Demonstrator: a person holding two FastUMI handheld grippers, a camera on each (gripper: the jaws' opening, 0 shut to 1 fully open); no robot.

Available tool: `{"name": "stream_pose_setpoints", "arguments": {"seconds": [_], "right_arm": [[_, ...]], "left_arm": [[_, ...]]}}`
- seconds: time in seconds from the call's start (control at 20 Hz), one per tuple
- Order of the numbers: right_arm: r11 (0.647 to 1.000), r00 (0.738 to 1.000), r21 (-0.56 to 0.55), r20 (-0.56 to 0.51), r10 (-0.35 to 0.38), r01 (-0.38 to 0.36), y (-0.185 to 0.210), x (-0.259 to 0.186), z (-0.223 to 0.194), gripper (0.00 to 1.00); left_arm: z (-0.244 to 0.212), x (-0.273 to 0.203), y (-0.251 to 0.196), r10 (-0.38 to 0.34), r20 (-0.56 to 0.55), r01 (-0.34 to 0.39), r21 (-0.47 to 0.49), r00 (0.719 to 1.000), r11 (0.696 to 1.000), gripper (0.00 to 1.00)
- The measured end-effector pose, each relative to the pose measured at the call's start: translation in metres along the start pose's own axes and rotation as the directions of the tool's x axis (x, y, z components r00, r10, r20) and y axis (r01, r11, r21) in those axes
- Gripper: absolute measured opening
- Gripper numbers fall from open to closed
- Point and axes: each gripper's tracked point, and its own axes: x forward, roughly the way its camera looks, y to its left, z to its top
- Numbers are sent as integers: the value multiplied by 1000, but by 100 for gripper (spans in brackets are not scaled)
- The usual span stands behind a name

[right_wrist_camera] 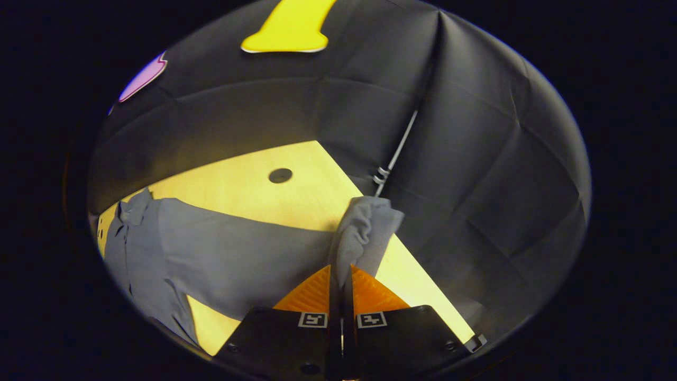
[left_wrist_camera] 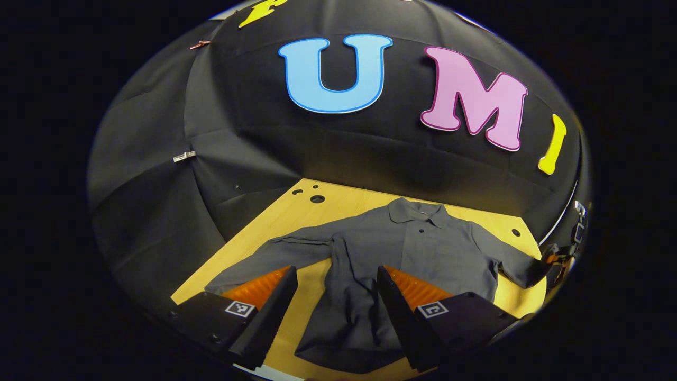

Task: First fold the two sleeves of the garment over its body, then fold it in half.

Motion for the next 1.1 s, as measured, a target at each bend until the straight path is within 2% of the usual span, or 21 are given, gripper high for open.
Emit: {"name": "stream_pose_setpoints", "arguments": {"seconds": [0.15, 0.35, 0.5, 0.8, 0.95, 1.1], "right_arm": [[998, 997, -35, 55, 50, -49, 18, -31, 31, 6], [981, 983, -132, 103, 154, -140, 28, -82, 75, 6], [959, 961, -184, 132, 242, -216, 49, -125, 103, 6], [905, 913, -264, 150, 379, -332, 78, -208, 150, 5], [878, 892, -278, 125, 435, -389, 88, -246, 158, 5], [847, 862, -287, 114, 495, -448, 135, -262, 154, 5]], "left_arm": [[1, -3, 16, 11, 11, -11, -15, 1000, 1000, 96], [-14, -10, 45, 55, -4, -55, -61, 998, 997, 96], [-31, -14, 67, 76, -45, -81, -101, 996, 992, 96], [-35, -18, 111, 121, -49, -128, -184, 991, 975, 96], [-38, -18, 129, 141, -56, -150, -220, 988, 964, 96], [-47, -16, 149, 166, -75, -179, -232, 983, 956, 96]]}}
